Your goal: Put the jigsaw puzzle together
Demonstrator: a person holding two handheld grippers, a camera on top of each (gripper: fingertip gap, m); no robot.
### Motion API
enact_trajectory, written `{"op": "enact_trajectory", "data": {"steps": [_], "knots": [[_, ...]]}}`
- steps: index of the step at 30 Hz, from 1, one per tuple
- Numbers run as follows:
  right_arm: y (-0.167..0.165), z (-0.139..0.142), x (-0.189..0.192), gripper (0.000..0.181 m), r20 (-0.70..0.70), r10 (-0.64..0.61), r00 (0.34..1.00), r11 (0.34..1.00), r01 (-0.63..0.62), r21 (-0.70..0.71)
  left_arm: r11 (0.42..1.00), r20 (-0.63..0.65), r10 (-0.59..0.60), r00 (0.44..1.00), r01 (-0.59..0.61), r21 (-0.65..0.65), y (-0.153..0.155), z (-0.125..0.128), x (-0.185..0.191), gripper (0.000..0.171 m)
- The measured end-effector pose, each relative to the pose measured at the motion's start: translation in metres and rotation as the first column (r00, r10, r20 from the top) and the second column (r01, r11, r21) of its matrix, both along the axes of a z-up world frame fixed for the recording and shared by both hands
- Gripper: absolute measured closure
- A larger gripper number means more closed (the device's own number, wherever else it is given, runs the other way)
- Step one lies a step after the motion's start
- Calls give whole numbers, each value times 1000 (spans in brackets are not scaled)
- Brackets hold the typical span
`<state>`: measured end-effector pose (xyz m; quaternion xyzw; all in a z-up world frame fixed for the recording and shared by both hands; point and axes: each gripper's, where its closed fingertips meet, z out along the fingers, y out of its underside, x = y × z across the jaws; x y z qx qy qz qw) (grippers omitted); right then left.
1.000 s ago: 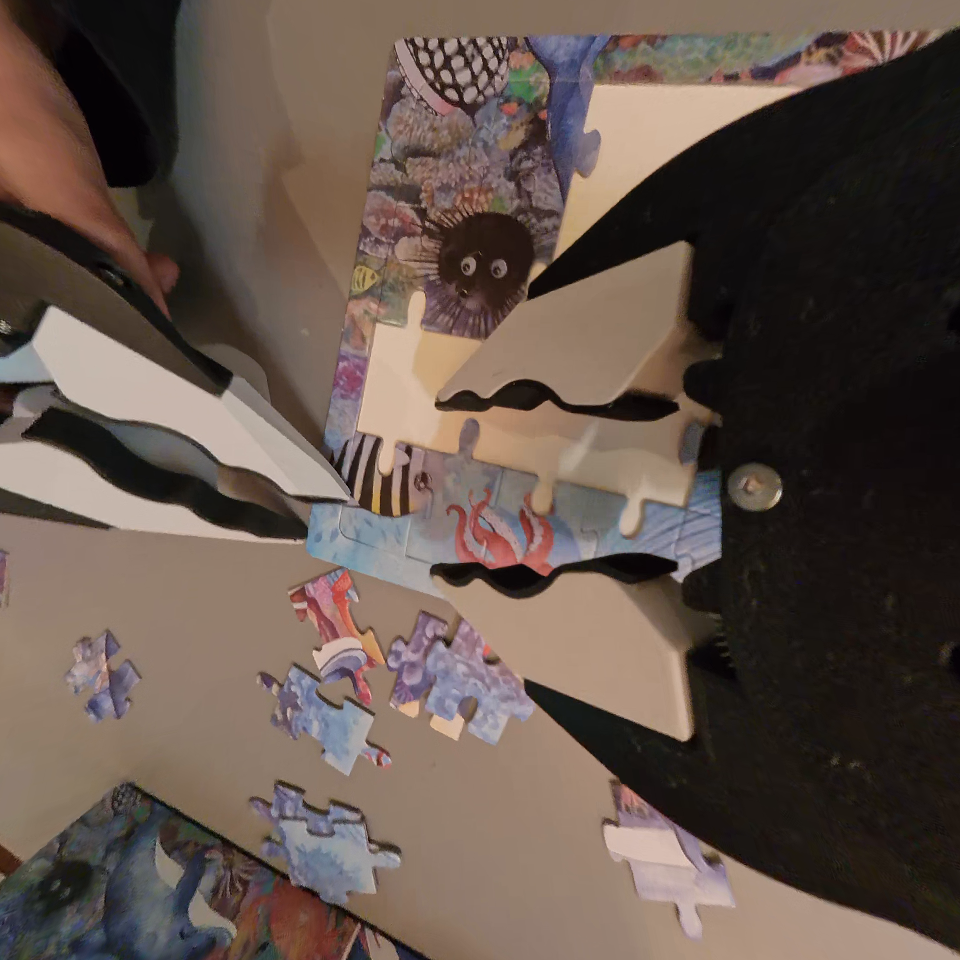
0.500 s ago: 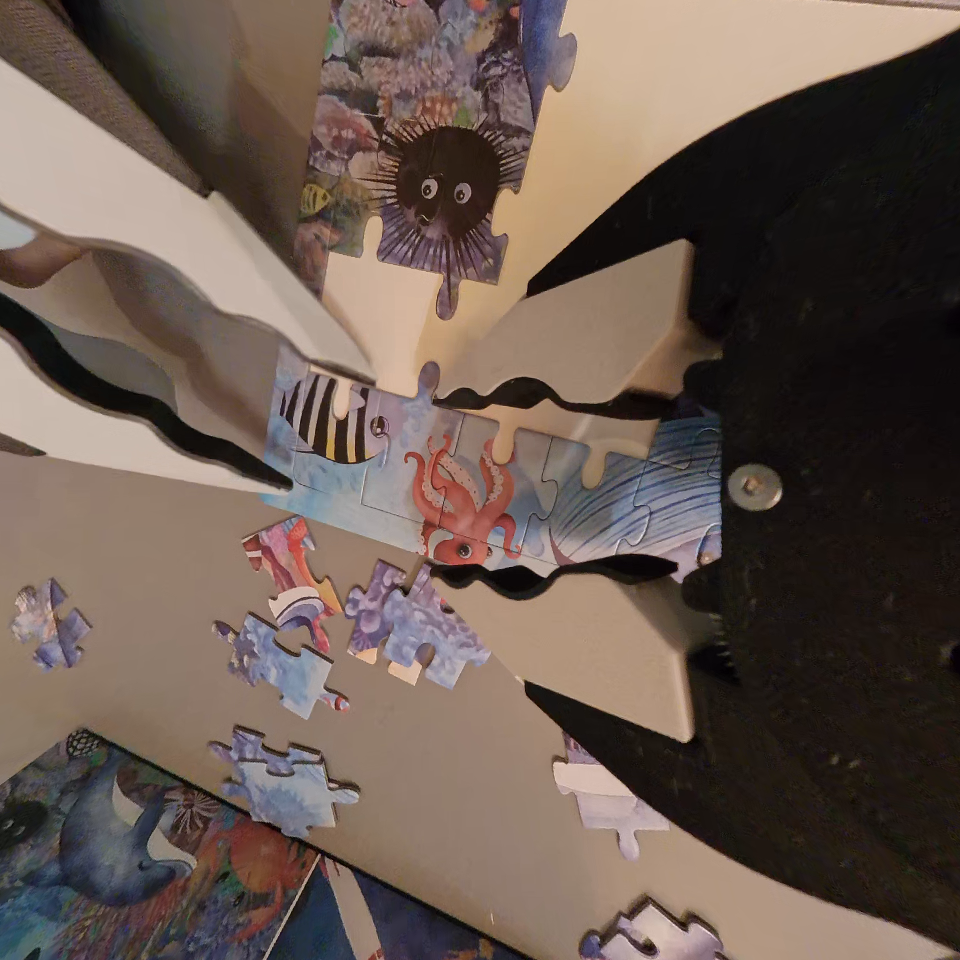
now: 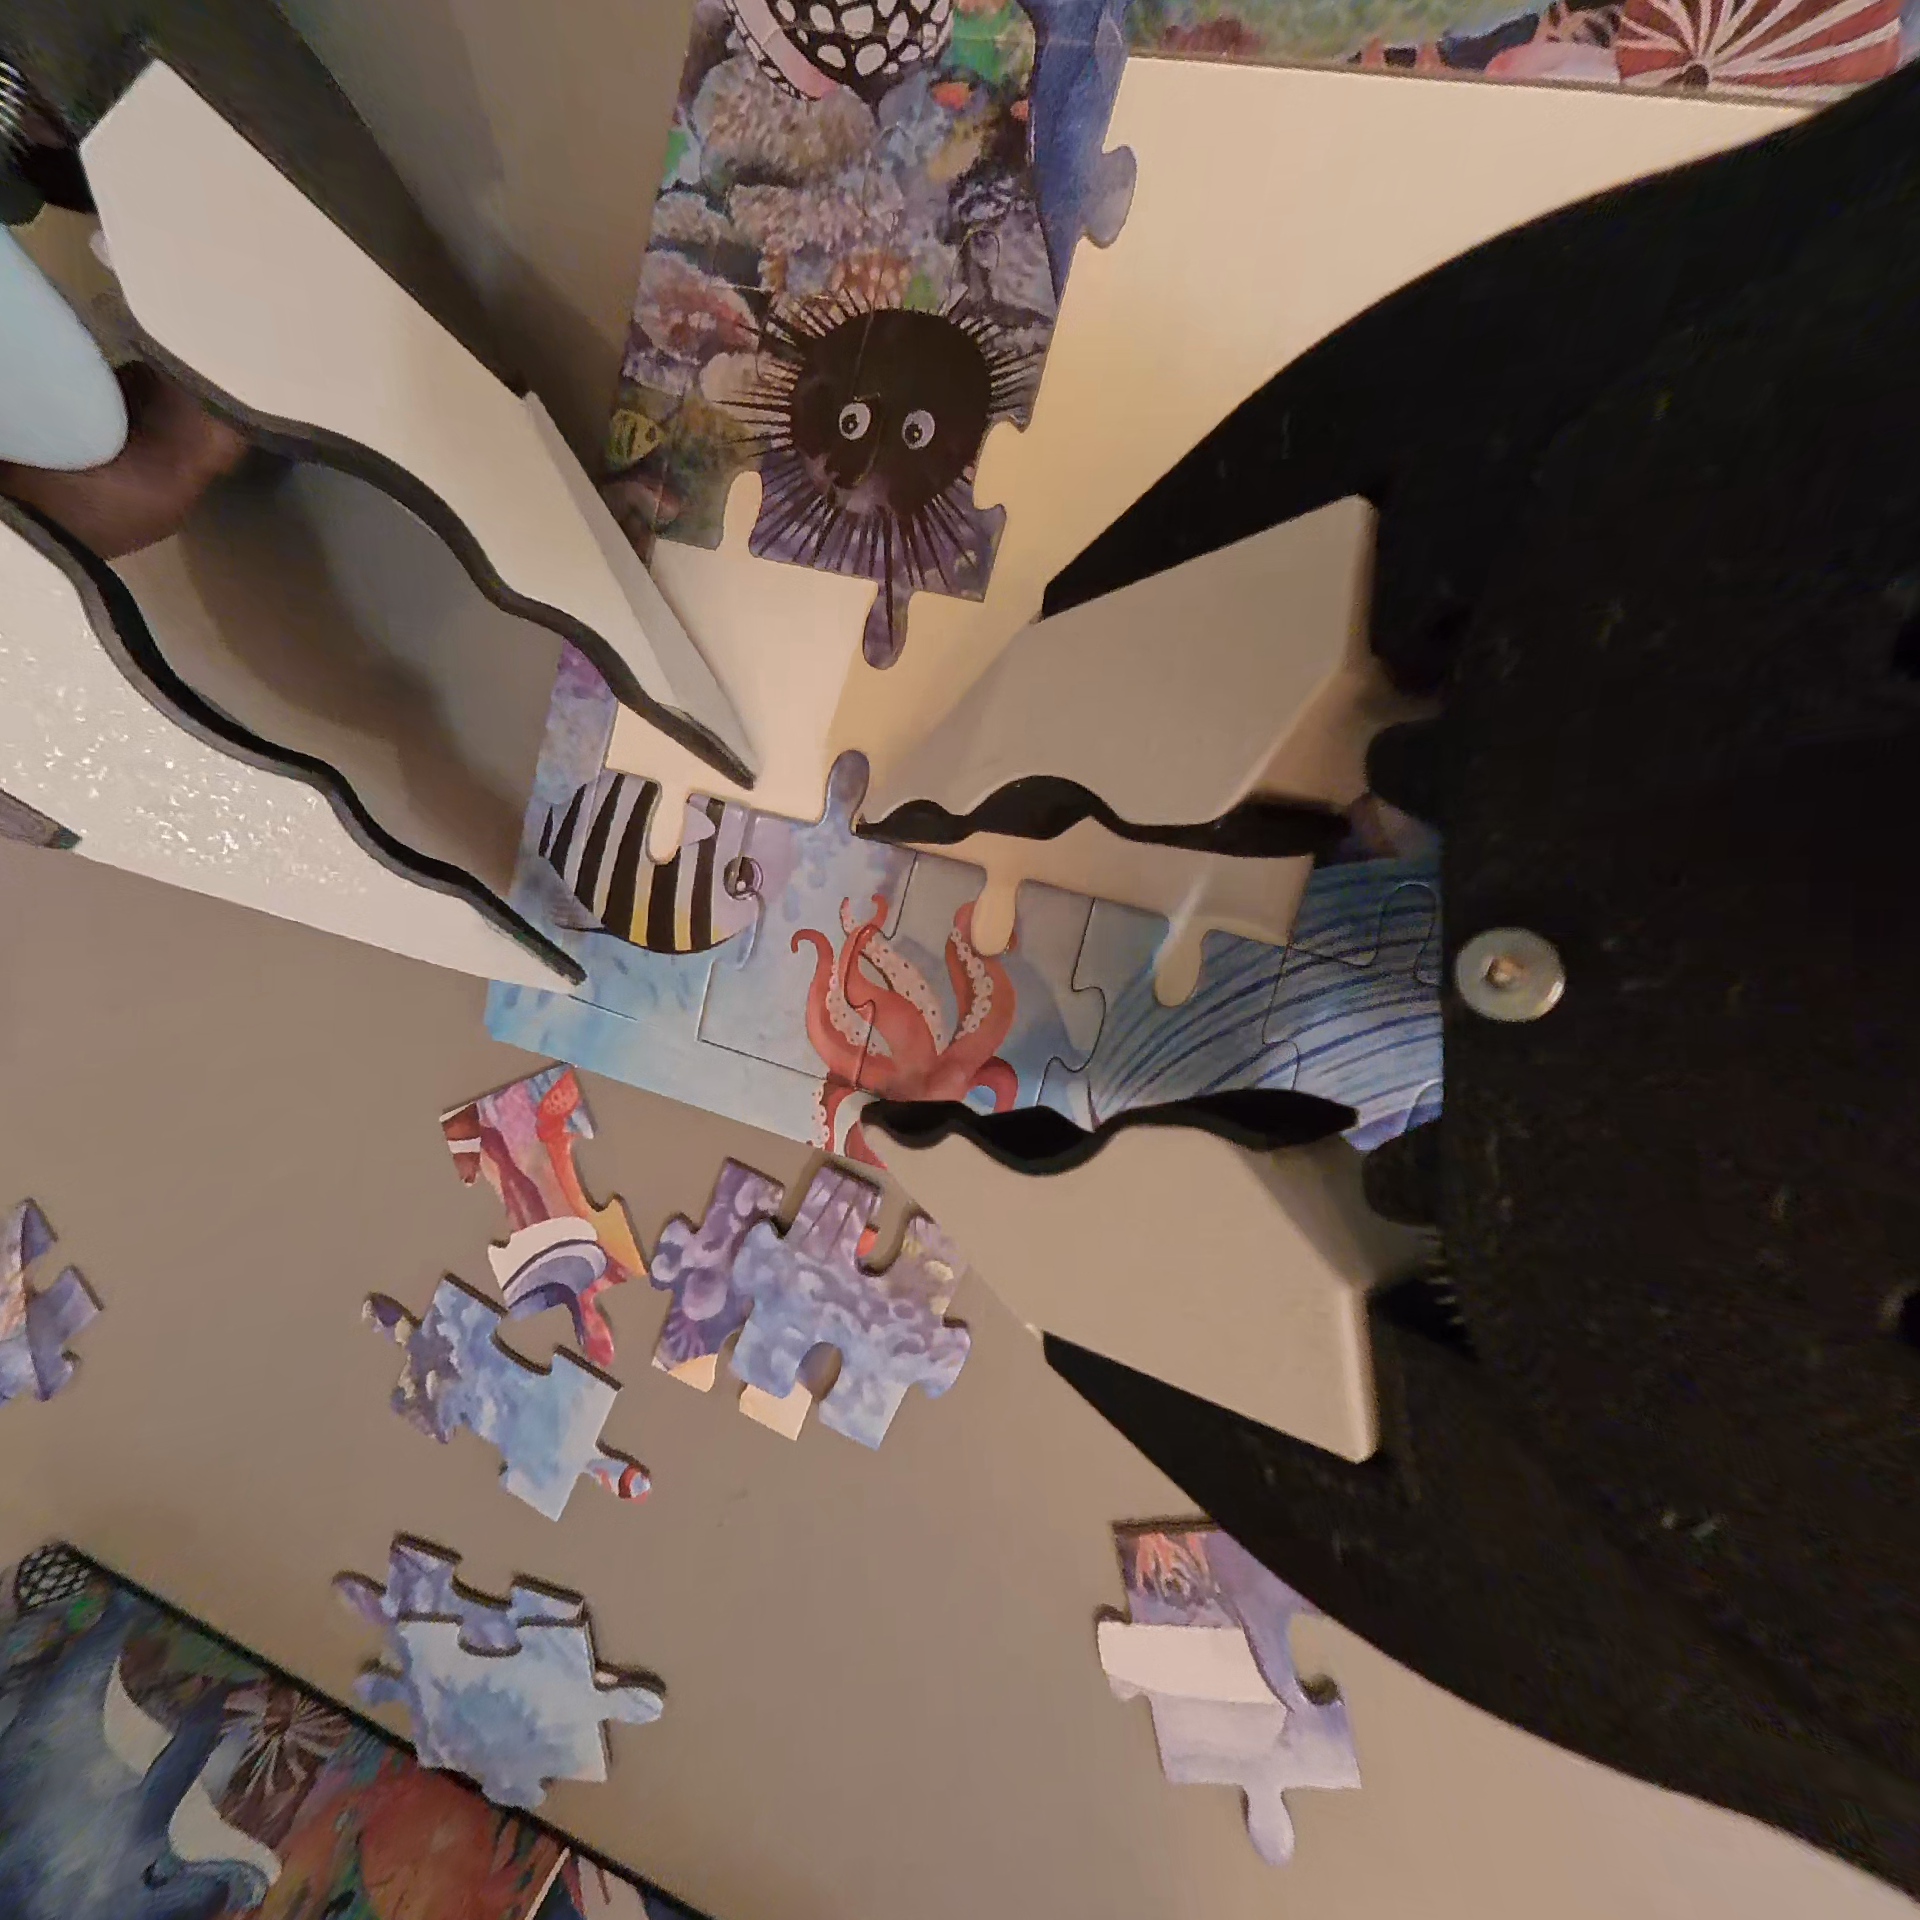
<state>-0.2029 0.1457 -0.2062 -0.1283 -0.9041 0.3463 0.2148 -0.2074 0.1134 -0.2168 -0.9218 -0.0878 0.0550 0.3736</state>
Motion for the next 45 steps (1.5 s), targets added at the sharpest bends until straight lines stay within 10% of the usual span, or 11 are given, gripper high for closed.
{"op": "enact_trajectory", "data": {"steps": [45], "knots": [[5,9,8,171,-64,59,996,995,-54,80,994,41,-69,997,66,87,22,11,25,119]]}}
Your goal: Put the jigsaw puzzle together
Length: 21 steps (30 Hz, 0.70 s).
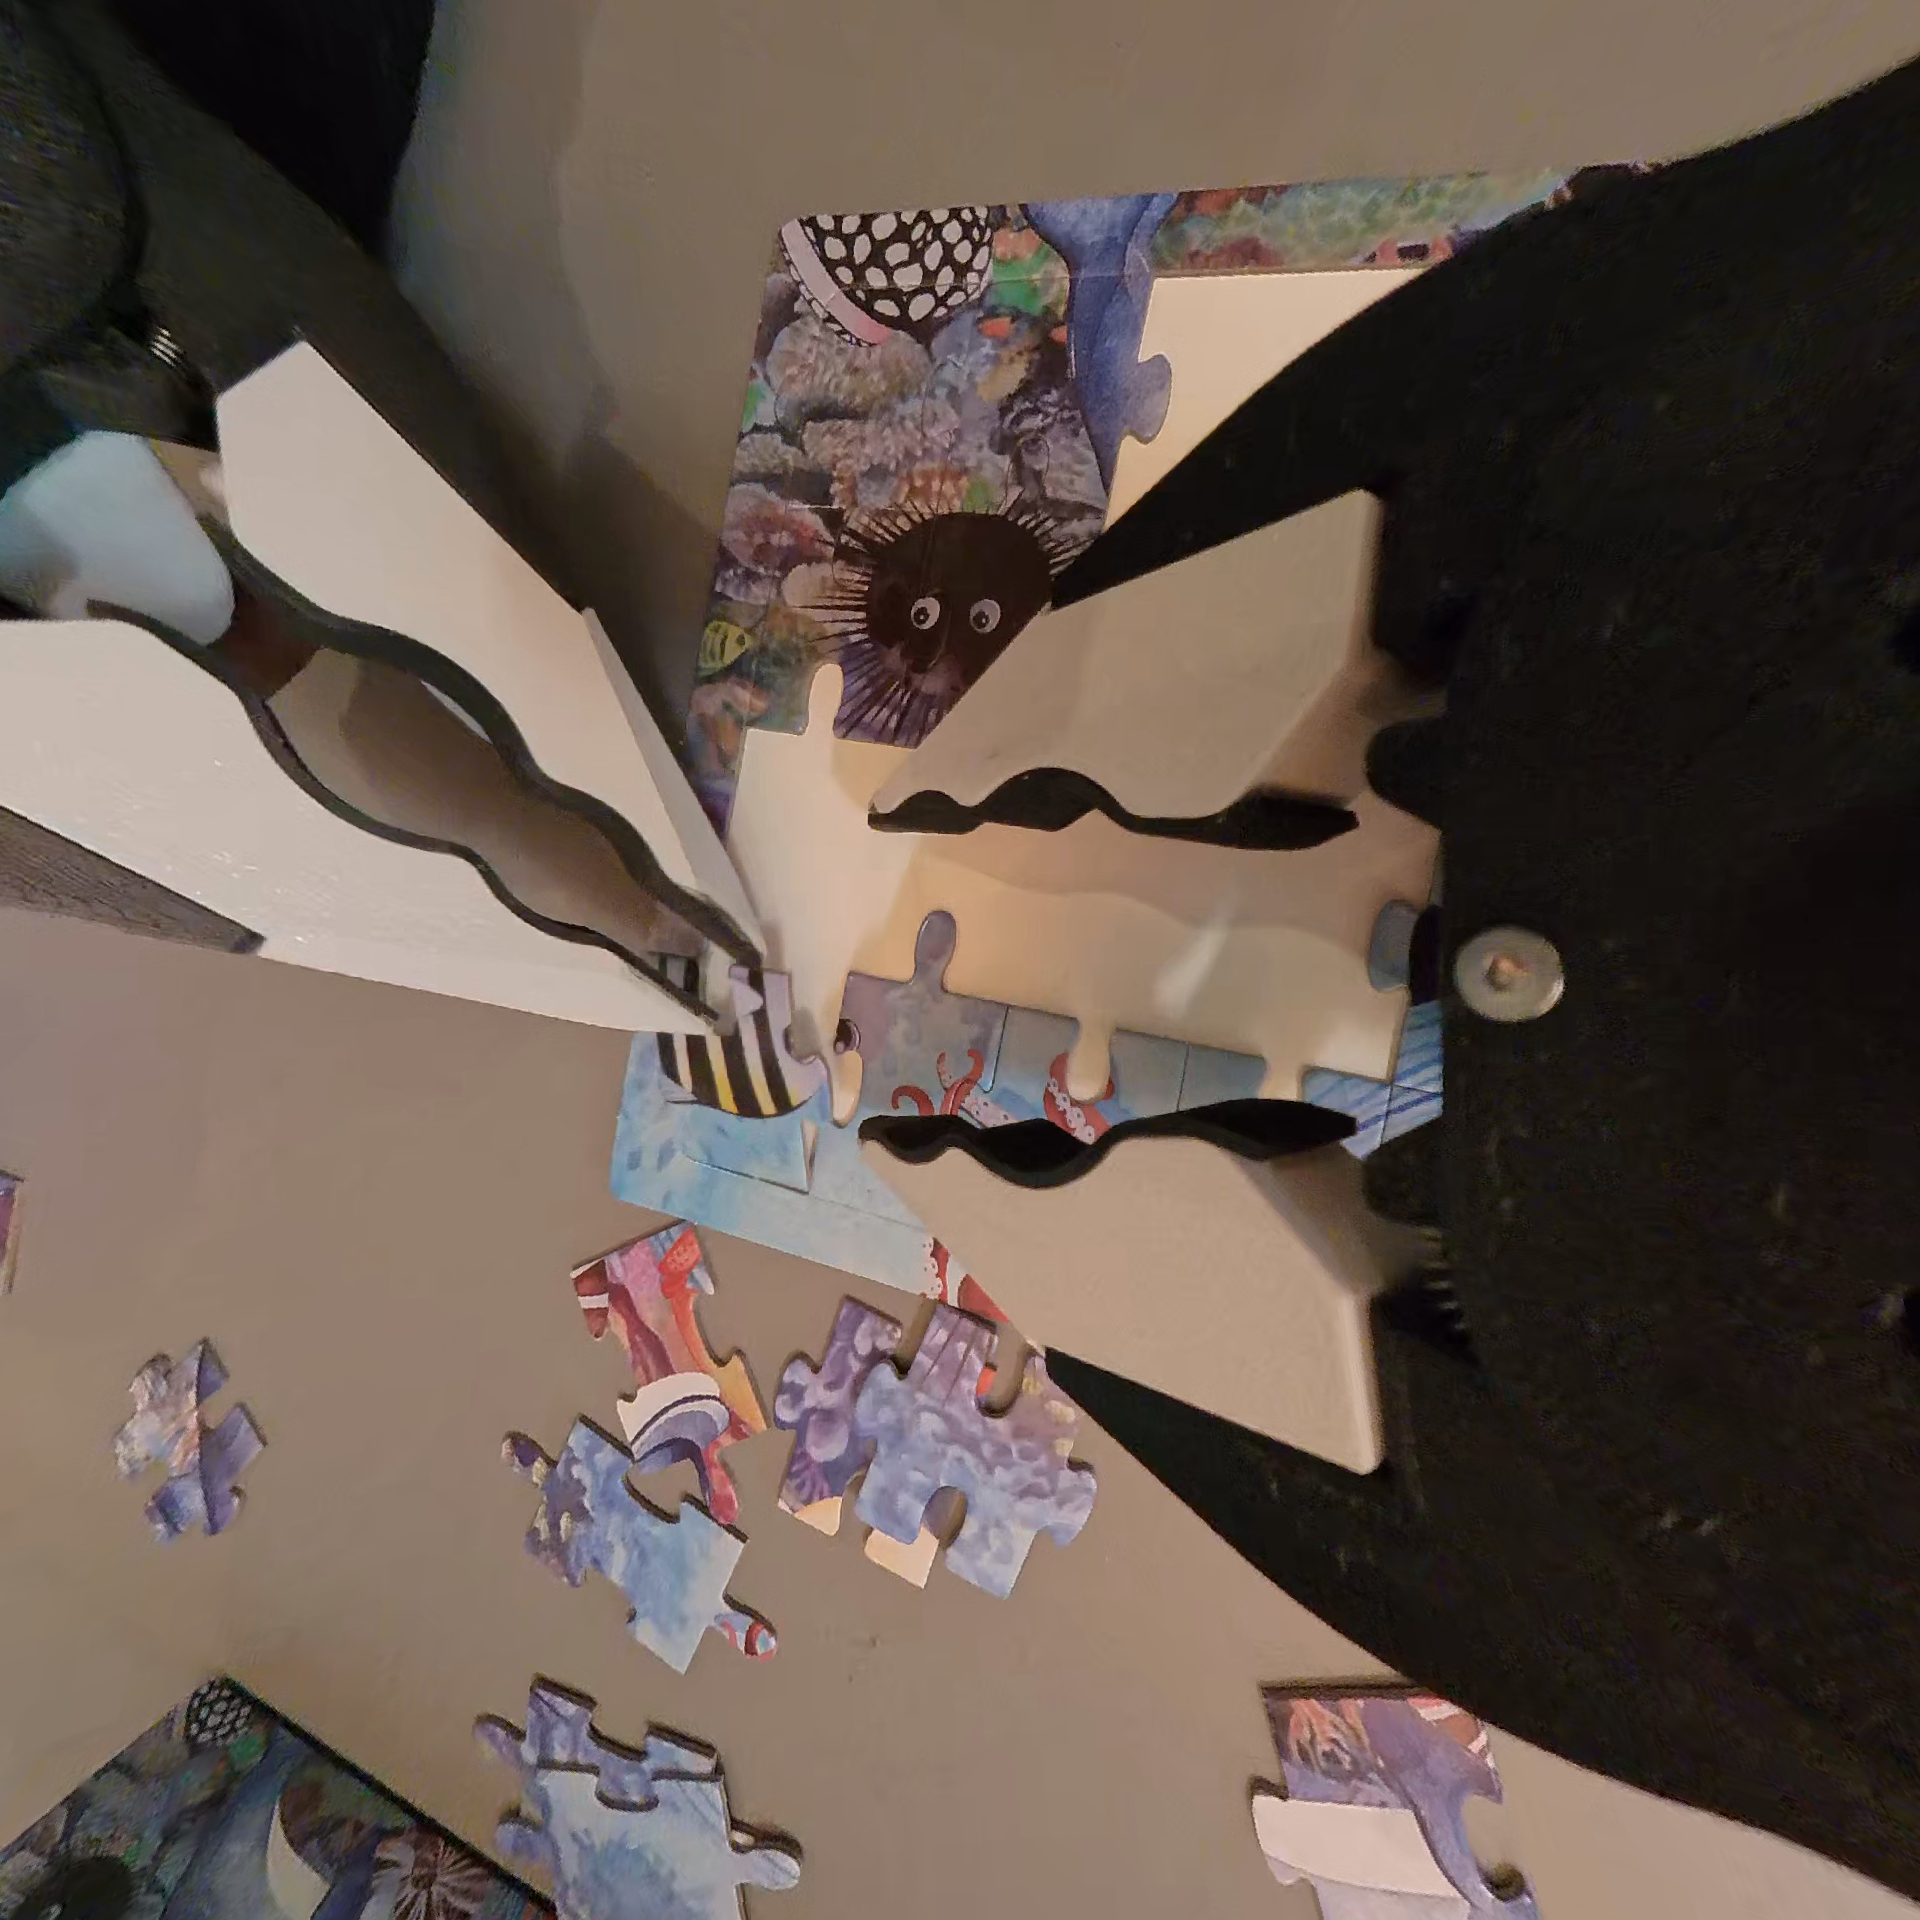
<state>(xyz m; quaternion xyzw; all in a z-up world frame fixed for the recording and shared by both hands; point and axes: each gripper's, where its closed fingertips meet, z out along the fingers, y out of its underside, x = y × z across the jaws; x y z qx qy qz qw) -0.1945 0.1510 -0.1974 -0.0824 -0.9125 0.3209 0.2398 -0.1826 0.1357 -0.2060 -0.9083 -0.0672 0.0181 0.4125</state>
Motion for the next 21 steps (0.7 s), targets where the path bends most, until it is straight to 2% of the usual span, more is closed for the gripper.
{"op": "enact_trajectory", "data": {"steps": [13,21], "knots": [[-4,-13,2,176,8,-2,1000,998,1,67,996,-43,-76,996,74,-47,2,-6,11,119],[-5,-13,3,175,11,-1,1000,997,0,75,996,-35,-64,997,62,-62,3,-9,9,115]]}}
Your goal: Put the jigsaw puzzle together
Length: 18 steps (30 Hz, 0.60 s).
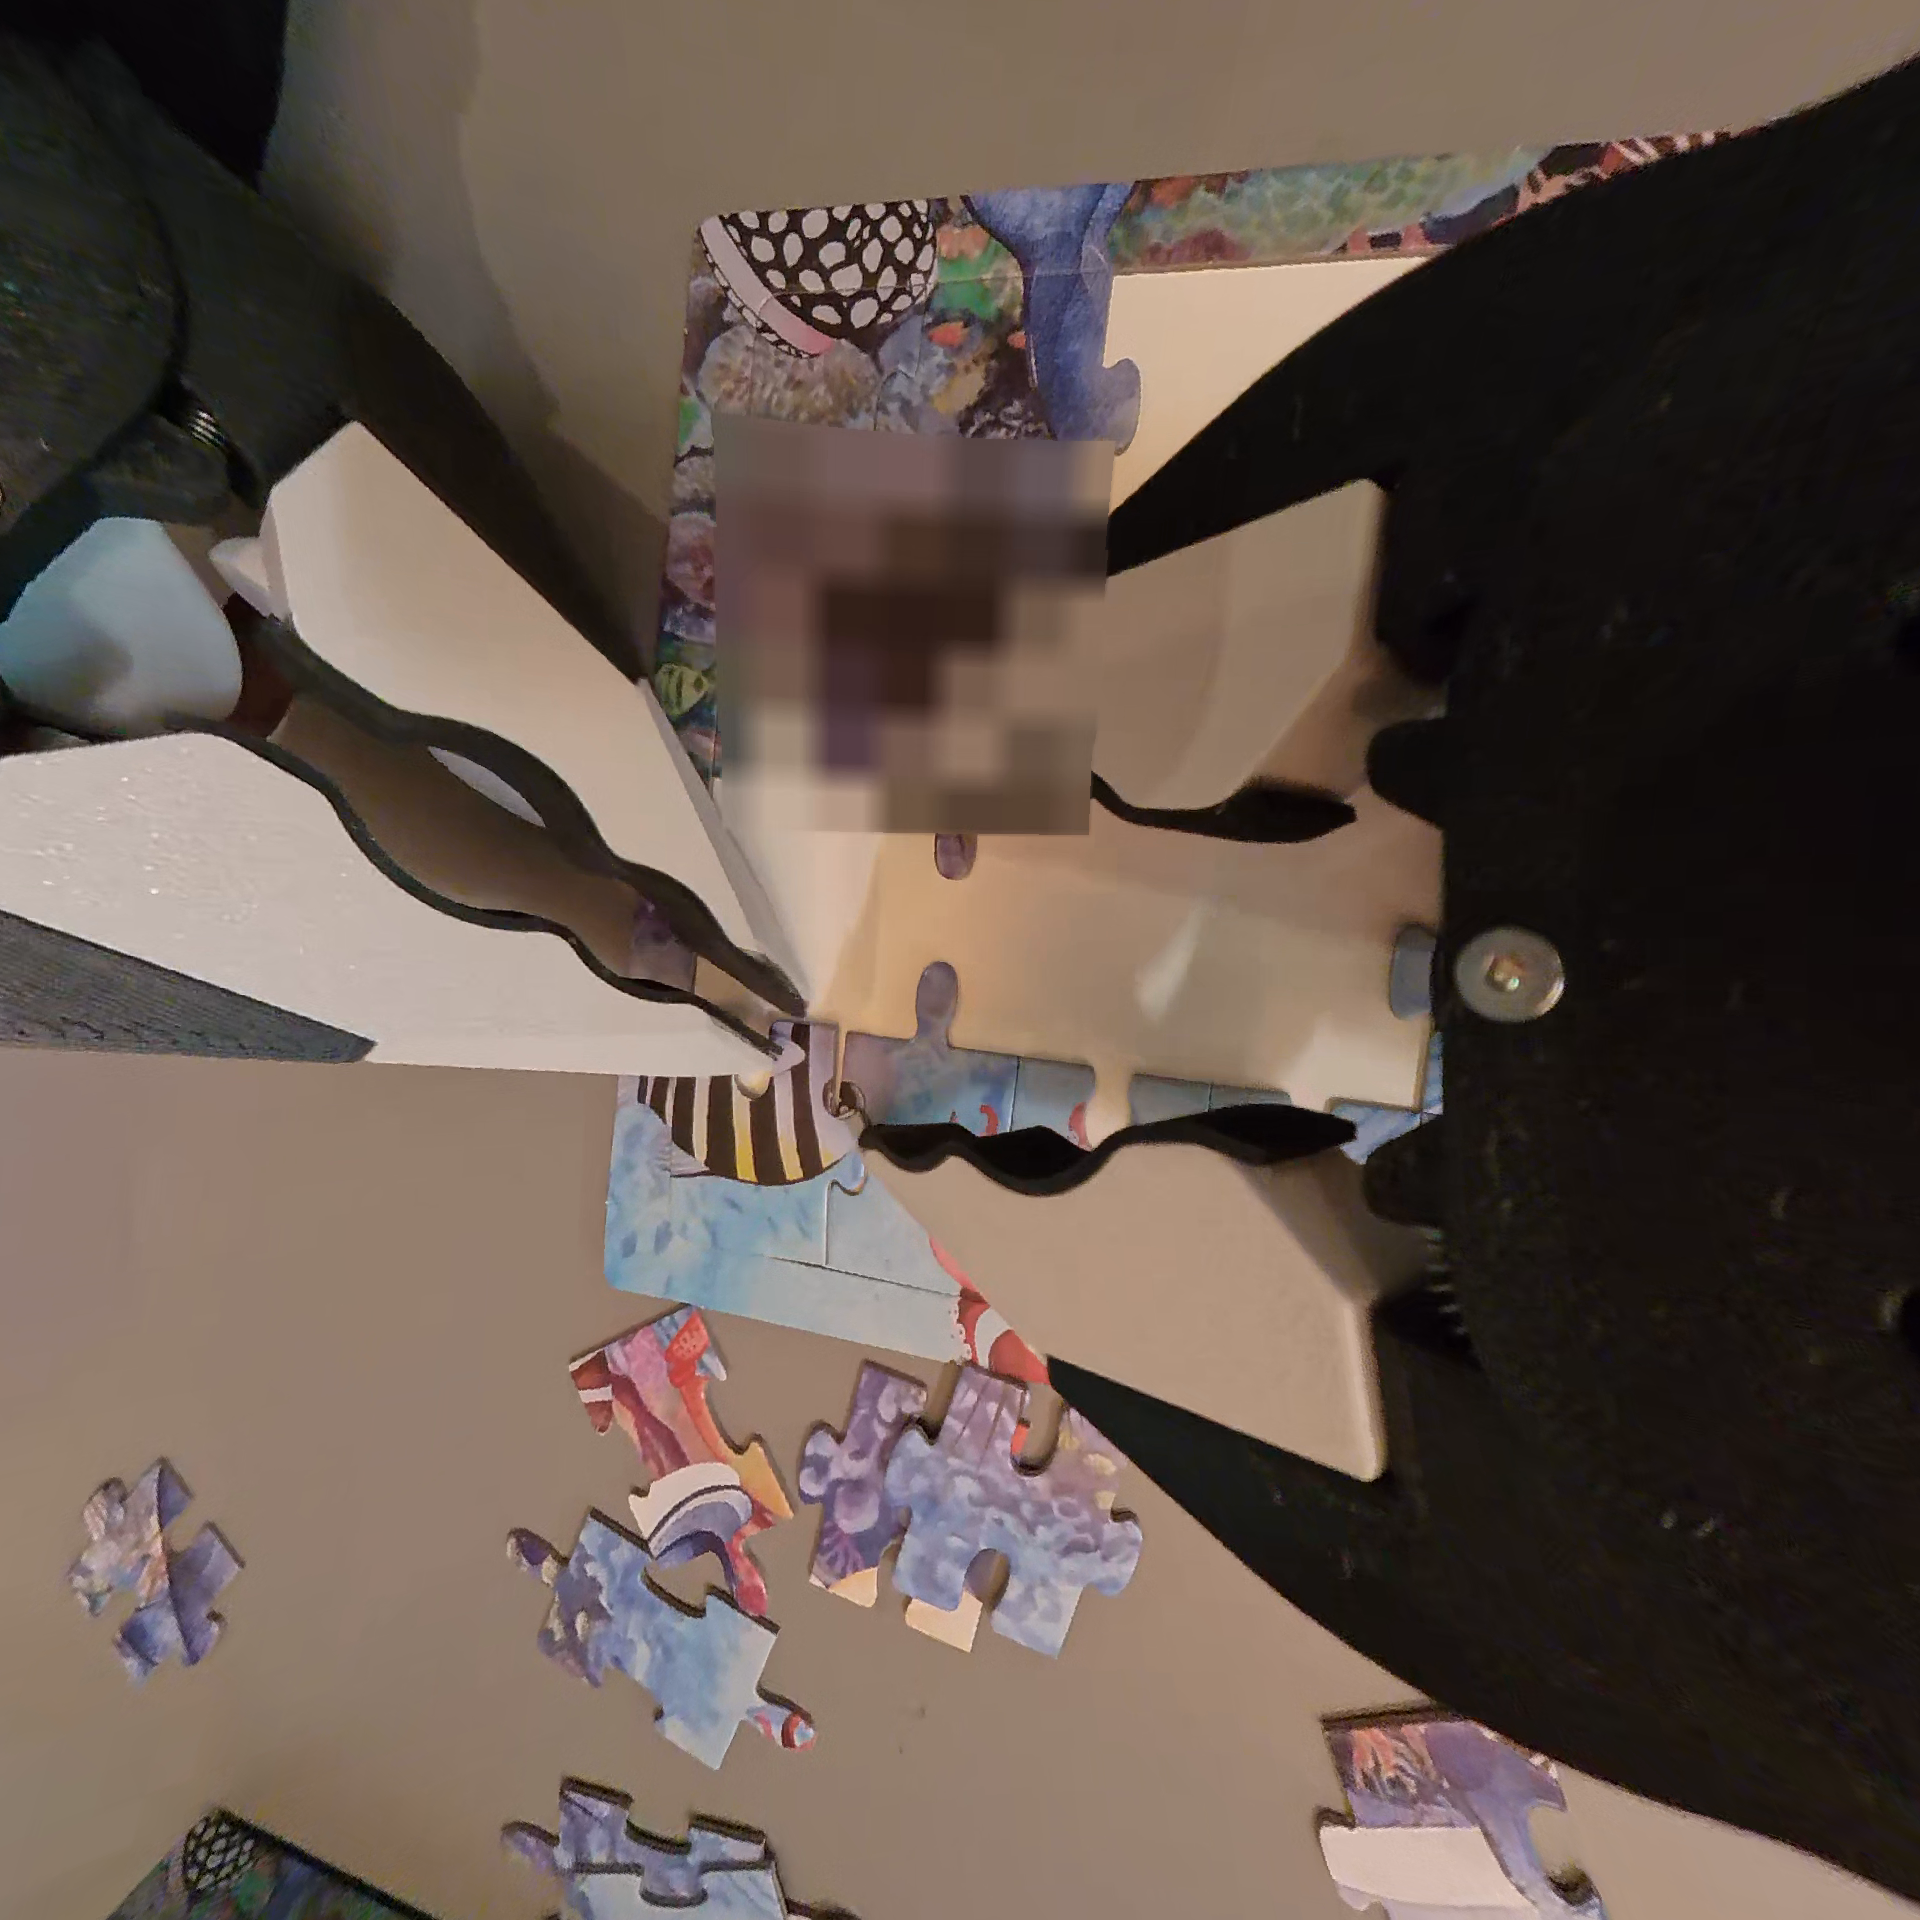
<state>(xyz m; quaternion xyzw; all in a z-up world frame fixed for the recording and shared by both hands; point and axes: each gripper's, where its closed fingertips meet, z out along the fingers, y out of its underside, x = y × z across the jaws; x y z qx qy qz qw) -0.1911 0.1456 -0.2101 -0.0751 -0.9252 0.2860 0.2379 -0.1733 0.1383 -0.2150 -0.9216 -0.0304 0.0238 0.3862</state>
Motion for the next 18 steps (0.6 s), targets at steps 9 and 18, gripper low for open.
{"op": "enact_trajectory", "data": {"steps": [9,18], "knots": [[-11,-1,1,176,48,-3,999,997,6,-73,1000,10,19,1000,-19,-8,0,-1,-2,110],[-13,-2,-3,181,59,-43,997,995,48,-83,1000,18,31,999,-31,-5,-3,-1,-4,110]]}}
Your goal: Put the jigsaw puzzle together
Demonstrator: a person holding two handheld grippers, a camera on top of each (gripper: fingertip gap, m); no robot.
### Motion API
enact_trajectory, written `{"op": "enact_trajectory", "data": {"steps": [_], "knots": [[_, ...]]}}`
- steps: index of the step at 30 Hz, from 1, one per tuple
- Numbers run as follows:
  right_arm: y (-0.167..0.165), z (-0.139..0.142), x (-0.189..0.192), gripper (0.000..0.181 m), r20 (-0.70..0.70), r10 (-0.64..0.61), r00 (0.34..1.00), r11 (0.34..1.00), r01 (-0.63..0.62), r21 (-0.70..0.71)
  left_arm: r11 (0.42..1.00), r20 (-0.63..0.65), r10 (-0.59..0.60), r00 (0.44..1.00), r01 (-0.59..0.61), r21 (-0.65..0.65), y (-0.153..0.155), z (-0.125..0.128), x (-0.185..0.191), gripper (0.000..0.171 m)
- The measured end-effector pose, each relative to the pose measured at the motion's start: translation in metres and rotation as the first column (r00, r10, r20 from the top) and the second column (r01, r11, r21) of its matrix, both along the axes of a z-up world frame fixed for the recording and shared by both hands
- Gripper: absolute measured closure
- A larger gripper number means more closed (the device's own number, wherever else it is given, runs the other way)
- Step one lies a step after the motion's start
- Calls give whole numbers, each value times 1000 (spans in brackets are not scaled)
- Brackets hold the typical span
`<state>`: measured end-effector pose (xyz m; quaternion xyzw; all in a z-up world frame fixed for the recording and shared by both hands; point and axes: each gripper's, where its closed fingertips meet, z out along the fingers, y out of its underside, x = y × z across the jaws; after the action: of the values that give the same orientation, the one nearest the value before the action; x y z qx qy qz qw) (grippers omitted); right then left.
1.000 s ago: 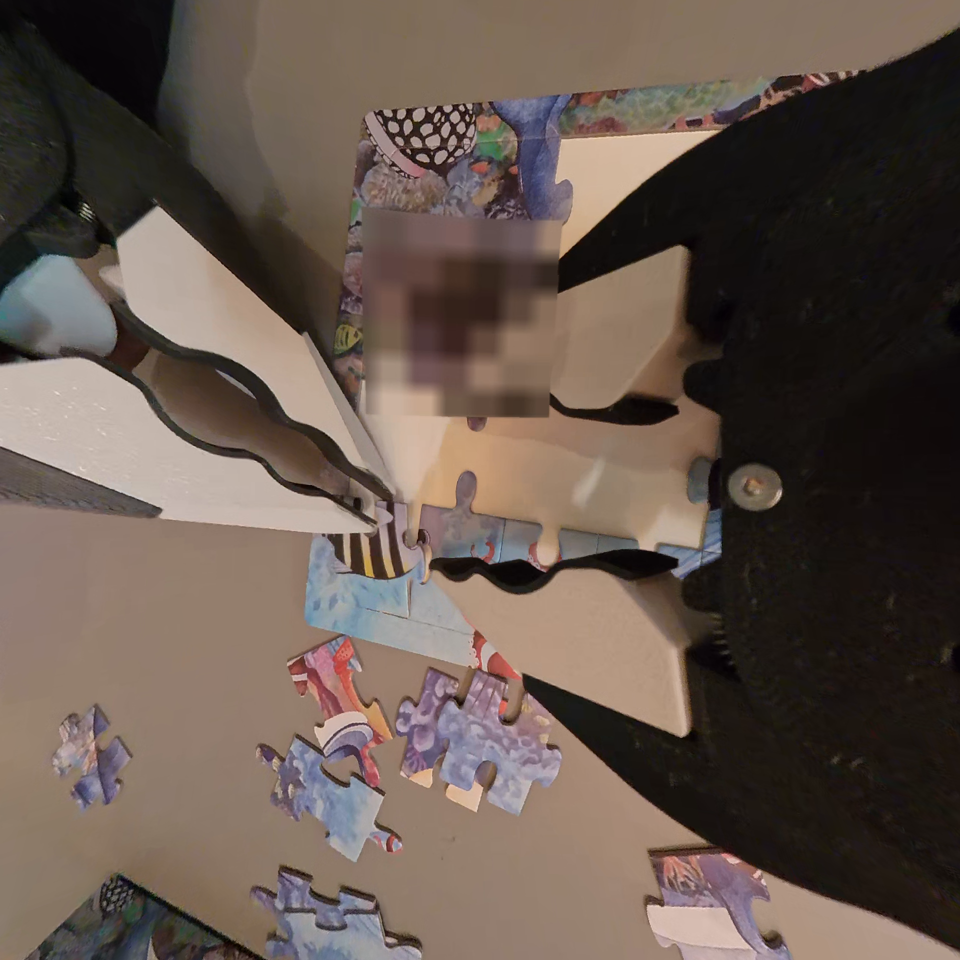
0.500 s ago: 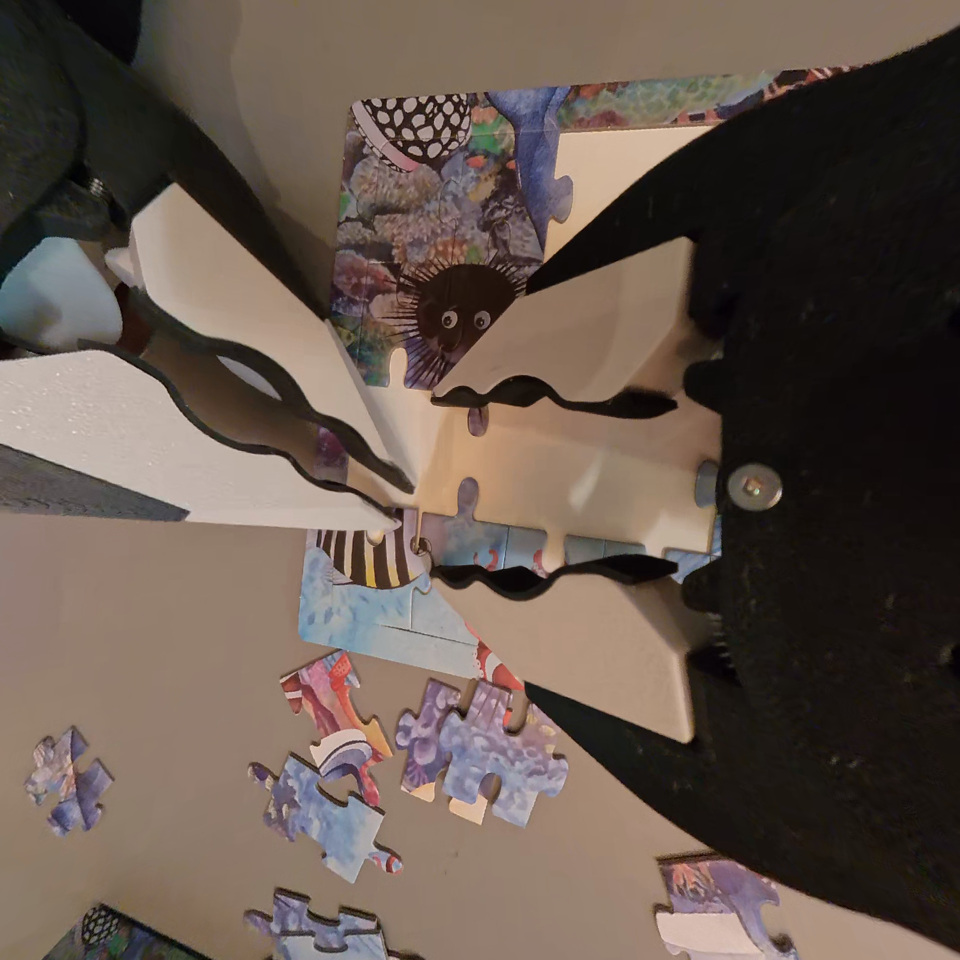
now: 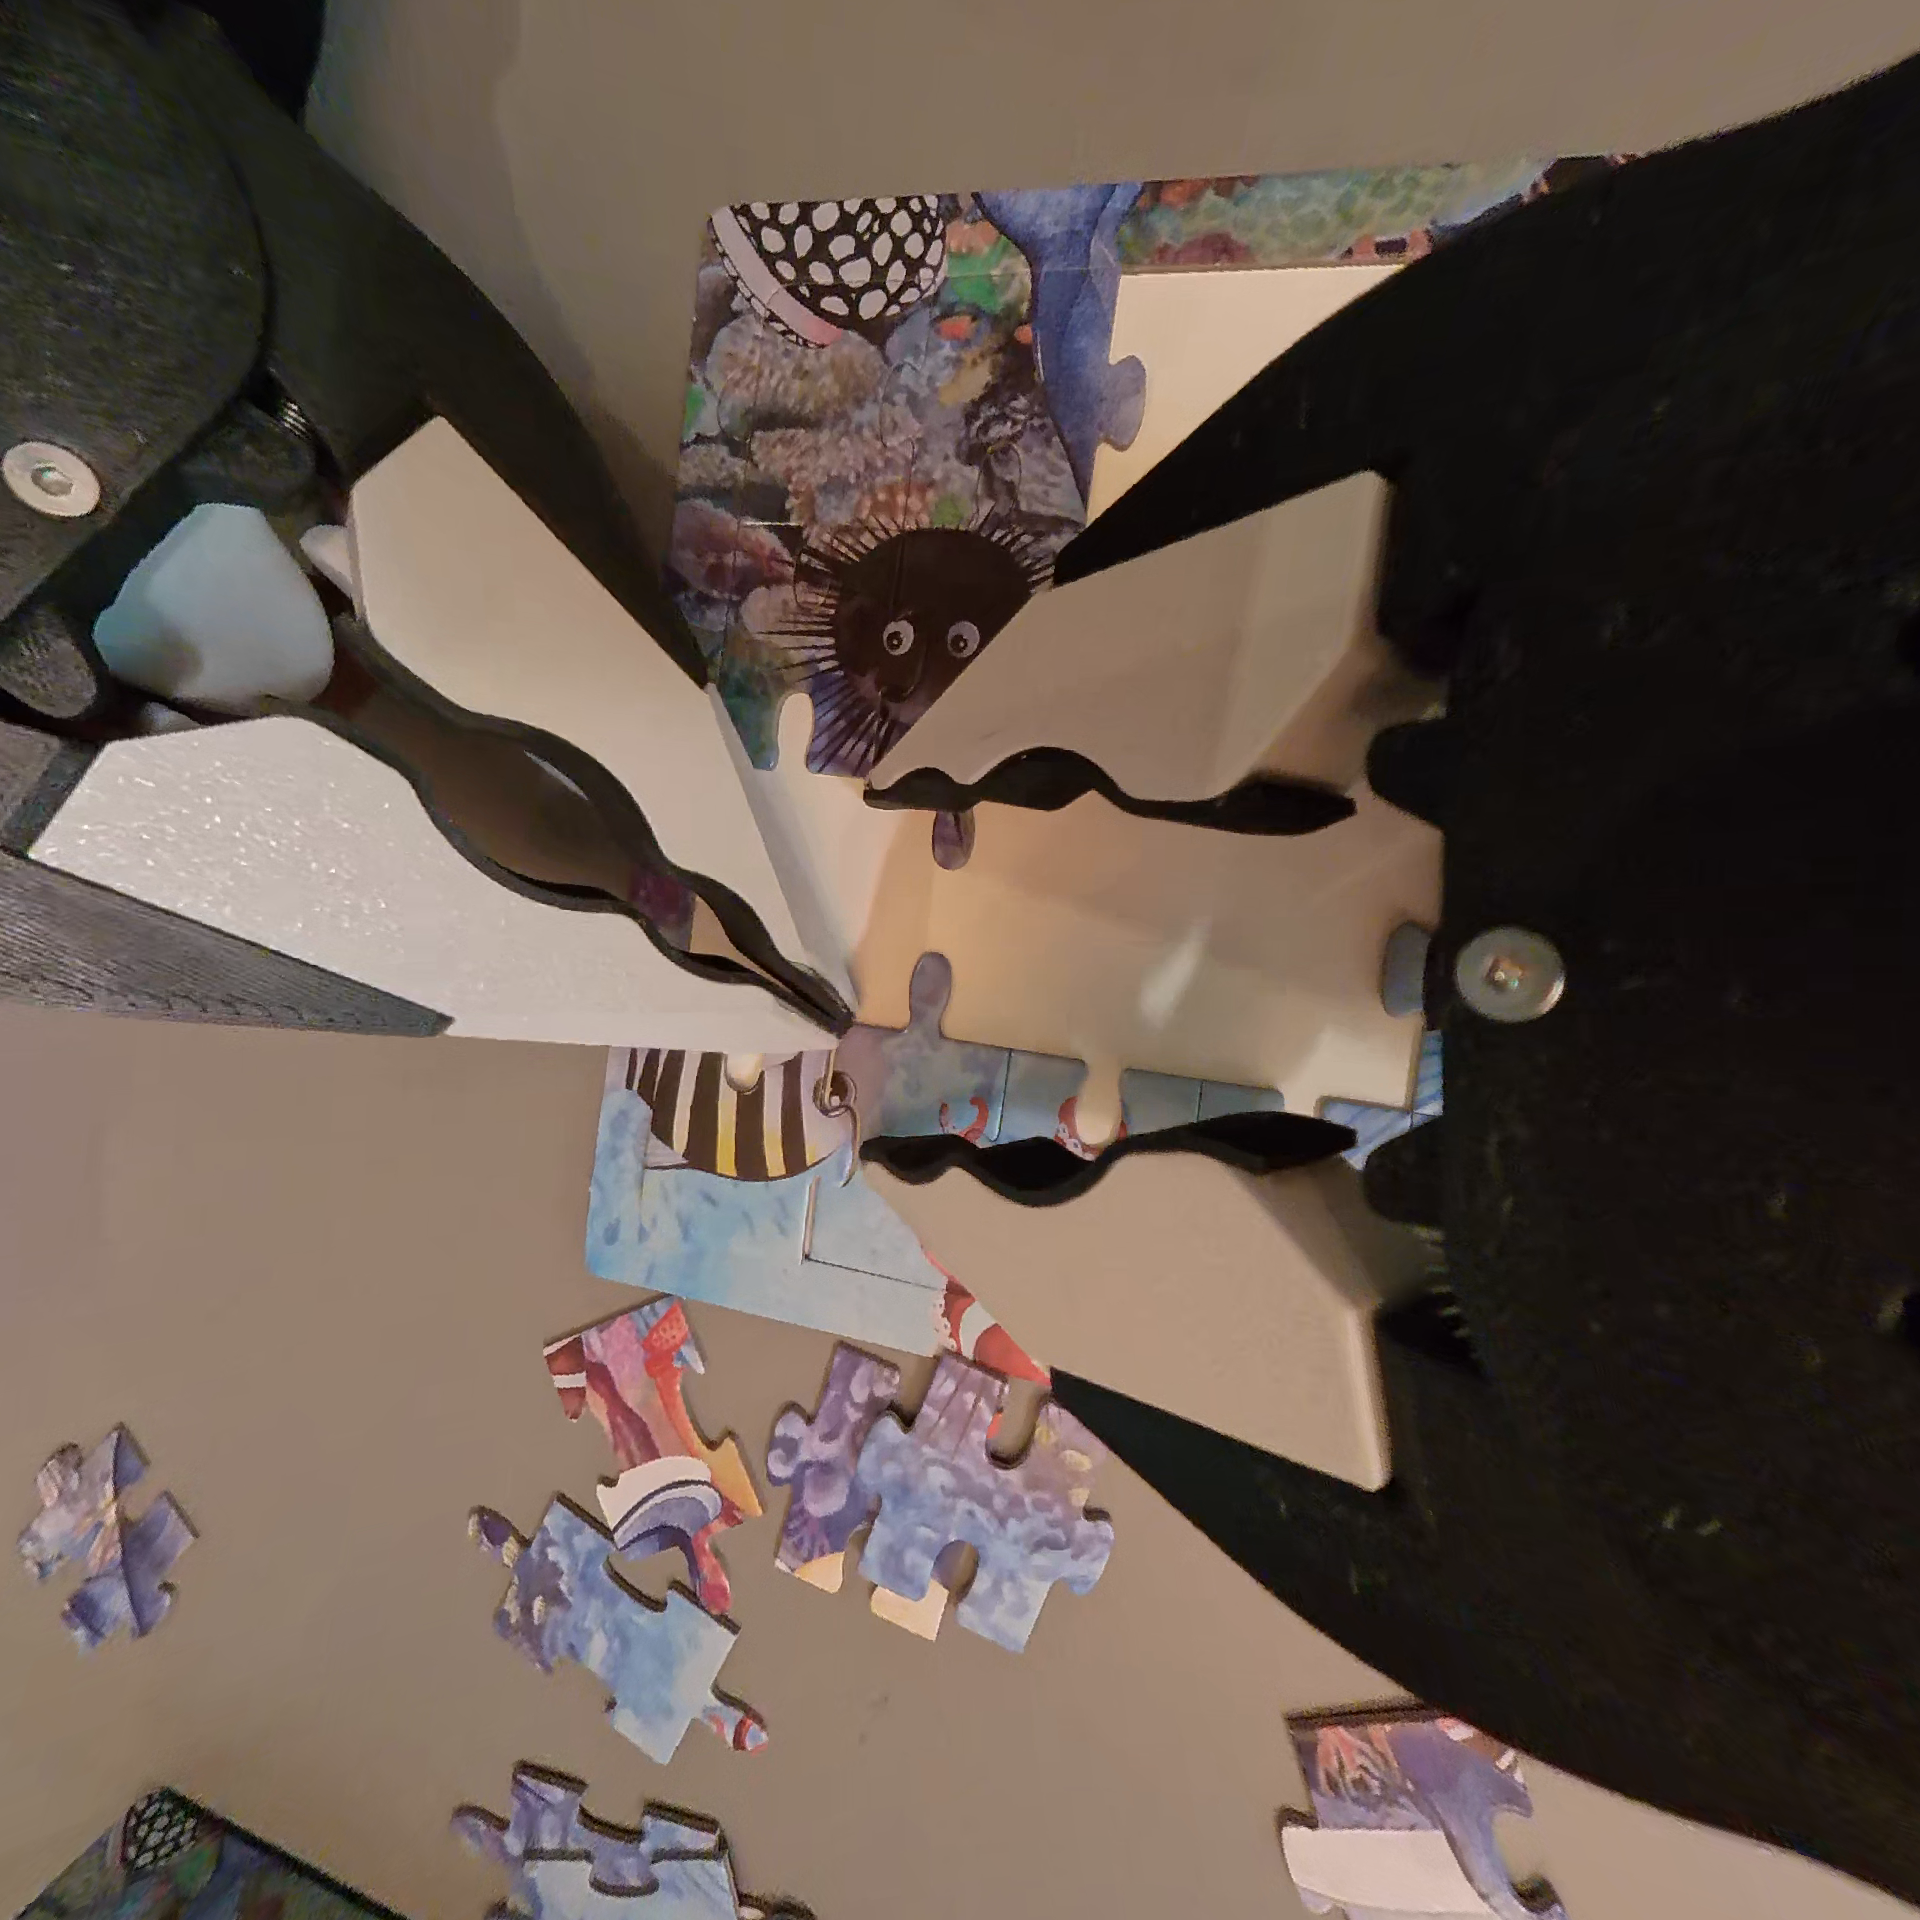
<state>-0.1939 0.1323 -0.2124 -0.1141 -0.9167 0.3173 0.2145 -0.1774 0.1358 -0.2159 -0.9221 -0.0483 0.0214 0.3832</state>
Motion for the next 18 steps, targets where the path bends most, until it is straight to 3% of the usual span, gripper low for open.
{"op": "enact_trajectory", "data": {"steps": [9,13,18], "knots": [[4,14,-6,162,68,-45,997,989,54,-140,1000,-12,1,1000,-1,3,-2,1,-1,109],[8,5,-10,149,132,-77,988,985,96,-146,1000,2,12,1000,-12,2,-4,1,-3,108],[2,1,-5,156,181,-62,982,982,93,-165,1000,13,24,1000,-24,0,-4,0,-4,109]]}}
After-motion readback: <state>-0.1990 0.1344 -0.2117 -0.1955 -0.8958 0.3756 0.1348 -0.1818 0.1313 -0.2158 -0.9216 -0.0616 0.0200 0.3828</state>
